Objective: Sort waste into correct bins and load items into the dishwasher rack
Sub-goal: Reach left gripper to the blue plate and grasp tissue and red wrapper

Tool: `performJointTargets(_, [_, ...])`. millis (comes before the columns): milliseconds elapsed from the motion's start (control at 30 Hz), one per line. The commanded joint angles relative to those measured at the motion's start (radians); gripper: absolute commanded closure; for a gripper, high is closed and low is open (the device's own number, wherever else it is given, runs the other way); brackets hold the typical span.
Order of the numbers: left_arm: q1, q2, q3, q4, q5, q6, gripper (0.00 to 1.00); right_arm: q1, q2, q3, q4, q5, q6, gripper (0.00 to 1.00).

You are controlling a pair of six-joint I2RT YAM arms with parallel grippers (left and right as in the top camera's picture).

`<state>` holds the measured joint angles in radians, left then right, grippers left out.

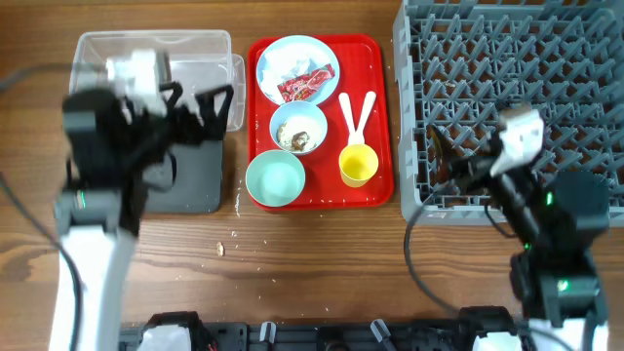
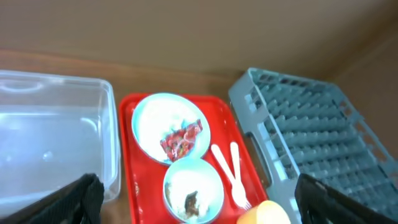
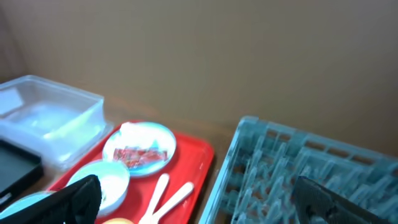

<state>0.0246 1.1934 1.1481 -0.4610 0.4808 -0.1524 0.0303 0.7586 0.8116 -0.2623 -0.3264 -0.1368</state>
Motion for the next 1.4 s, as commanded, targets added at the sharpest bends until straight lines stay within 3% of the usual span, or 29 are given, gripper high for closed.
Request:
performJointTargets(0, [-0.08, 0.241, 0.304, -0.182, 0.021, 0.148, 0.0, 0.005, 0.136, 0.179, -0.126, -0.066, -0.013, 0.0])
performJointTargets(167, [-0.21, 0.552, 0.69, -0.441, -0.183, 0.248, 0.0, 0.005, 0.295, 0.343, -0.317, -0.181, -0.014, 0.0])
performJointTargets(367, [-0.294, 0.851, 0.976, -0.636, -0.187, 0.477, 0.0, 0.005, 0.379, 0.359, -0.36, -0.23, -0.017, 0.0])
performJointTargets(500, [-0.33, 0.953, 0.977, -0.587, -0.187, 0.626, 0.0, 0.005, 0.412, 0.359, -0.42, -0.23, 0.051, 0.0])
performJointTargets(567, [-0.338, 0.999, 0.977, -0.544, -0.187, 0.64, 0.0, 0.005, 0.422, 0.359, -0.459, -0.23, 0.089, 0.0])
performJointTargets(900, [-0.328, 1.141, 0.977, -0.322, -0.229, 0.639, 0.0, 0.005, 0.427, 0.359, -0.562, -0.187, 0.085, 0.0])
performJointTargets(1367, [-0.275, 1.299, 0.977, -0.254, -0.247, 0.639, 0.05, 0.005, 0.427, 0.359, -0.576, -0.187, 0.085, 0.0])
